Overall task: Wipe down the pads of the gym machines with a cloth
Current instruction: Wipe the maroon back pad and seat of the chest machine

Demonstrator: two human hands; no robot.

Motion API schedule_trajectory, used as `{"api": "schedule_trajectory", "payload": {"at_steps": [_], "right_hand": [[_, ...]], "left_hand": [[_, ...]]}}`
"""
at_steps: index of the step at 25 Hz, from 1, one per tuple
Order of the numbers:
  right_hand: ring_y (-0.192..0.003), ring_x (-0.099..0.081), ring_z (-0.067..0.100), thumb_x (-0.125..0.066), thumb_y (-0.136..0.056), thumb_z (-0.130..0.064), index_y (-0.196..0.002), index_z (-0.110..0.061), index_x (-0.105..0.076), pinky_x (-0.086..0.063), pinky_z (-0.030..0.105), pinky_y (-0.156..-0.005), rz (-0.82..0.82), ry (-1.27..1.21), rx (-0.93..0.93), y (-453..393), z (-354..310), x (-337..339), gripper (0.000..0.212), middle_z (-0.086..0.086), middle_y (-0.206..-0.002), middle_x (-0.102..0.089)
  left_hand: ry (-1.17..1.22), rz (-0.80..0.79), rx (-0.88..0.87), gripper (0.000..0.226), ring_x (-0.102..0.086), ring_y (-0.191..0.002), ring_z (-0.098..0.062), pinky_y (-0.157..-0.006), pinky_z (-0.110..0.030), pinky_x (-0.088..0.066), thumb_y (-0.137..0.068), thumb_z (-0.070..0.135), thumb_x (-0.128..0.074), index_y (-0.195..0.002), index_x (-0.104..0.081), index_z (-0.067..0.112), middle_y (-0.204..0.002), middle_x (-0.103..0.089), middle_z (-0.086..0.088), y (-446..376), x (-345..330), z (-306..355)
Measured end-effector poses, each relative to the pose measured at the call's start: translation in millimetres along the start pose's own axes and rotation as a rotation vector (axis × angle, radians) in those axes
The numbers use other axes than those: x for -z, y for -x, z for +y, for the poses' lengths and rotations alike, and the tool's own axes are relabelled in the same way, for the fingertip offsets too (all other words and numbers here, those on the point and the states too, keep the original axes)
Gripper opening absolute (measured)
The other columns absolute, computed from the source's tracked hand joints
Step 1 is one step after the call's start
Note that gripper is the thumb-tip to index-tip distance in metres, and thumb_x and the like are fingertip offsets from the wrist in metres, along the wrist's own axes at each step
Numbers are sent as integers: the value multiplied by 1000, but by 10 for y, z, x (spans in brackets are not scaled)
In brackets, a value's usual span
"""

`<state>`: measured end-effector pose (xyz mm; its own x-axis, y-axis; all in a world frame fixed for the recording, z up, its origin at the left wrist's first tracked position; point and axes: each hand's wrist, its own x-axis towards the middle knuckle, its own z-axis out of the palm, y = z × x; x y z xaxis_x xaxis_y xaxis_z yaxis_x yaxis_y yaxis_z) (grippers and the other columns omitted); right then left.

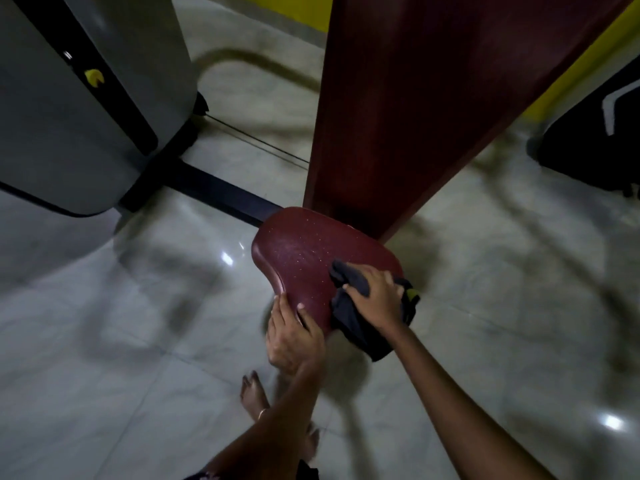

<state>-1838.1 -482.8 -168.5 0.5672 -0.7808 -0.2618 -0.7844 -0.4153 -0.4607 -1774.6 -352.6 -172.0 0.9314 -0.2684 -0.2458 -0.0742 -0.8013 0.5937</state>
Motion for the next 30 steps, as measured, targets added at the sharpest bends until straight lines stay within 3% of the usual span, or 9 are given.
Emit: {"api": "schedule_trajectory", "payload": {"at_steps": [2, 5, 8, 11, 13, 18, 23, 26, 30], "right_hand": [[-141, -18, 17, -33, -79, -73, -140, -46, -33, -14, 52, -106, -110, 60, -16, 113, 58, -168, 66, -17, -151, -27], [-145, -2, 14, -14, -74, -76, -143, -52, -13, -7, 56, -108, -130, 183, -18, 81, 272, -155, 73, -18, -156, -11], [-146, -2, 17, -34, -90, -65, -145, -48, -15, -8, 60, -109, -133, 130, -103, -257, 347, -101, 60, -15, -157, -12], [-145, -3, 23, -35, -94, -57, -147, -45, -14, -6, 64, -109, -145, 106, -138, -510, 198, -85, 58, -11, -158, -10], [-145, -8, 25, -34, -94, -58, -147, -43, -17, -8, 63, -108, -157, 159, -27, -422, 151, -96, 58, -9, -158, -13], [-127, -48, 29, -49, -81, -43, -137, -36, -44, -35, 64, -91, -125, 219, 399, -118, 656, 20, 57, -5, -140, -50], [-140, -20, 26, -41, -95, -50, -146, -39, -26, -16, 59, -109, -136, 111, 68, -729, 392, 3, 54, -9, -154, -24], [-144, -9, 26, -32, -93, -60, -148, -40, -18, -6, 59, -110, -203, 149, 233, -536, 258, -47, 60, -10, -157, -14], [-141, -26, 22, -28, -87, -61, -143, -38, -33, -19, 59, -104, -151, 200, 510, -350, 719, 27, 61, -12, -152, -29]], "left_hand": [[-26, 20, -26, 52, -65, -96, -31, -77, -41, -52, -86, 35, -35, -124, -59, 10, -116, -66, -10, 18, -13, 6], [-47, 7, -2, 50, -65, -94, -31, -75, -39, -52, -83, 32, -38, -122, -60, 11, -116, -66, -7, 8, -19, 47], [-88, 46, -13, 50, -64, -94, -32, -77, -40, -52, -83, 33, -37, -123, -60, 12, -115, -66, -8, 33, -19, 52], [-137, 97, -27, 52, -65, -91, -33, -74, -42, -53, -84, 36, -36, -122, -61, 11, -113, -67, -9, 37, -15, 45], [-193, 125, -22, 53, -65, -89, -32, -69, -40, -52, -85, 39, -34, -123, -60, 12, -113, -67, -9, 38, -44, 17], [-217, 146, 25, 54, -62, -97, -31, -74, -37, -47, -89, 49, -30, -128, -55, 20, -115, -65, -6, 111, 19, 85], [-310, 116, 83, 32, -57, -77, -26, -64, -31, -34, -99, 39, -36, -99, -60, 18, -94, -67, -9, -75, 178, 153], [-317, 173, 84, 30, -57, -76, -28, -62, -32, -33, -98, 38, -37, -93, -54, 14, -95, -62, -8, -120, 113, 160], [-283, 159, -27, 39, -61, -83, -27, -63, -29, -34, -98, 42, -35, -120, -52, 15, -114, -60, -3, -96, 18, 163]]}}
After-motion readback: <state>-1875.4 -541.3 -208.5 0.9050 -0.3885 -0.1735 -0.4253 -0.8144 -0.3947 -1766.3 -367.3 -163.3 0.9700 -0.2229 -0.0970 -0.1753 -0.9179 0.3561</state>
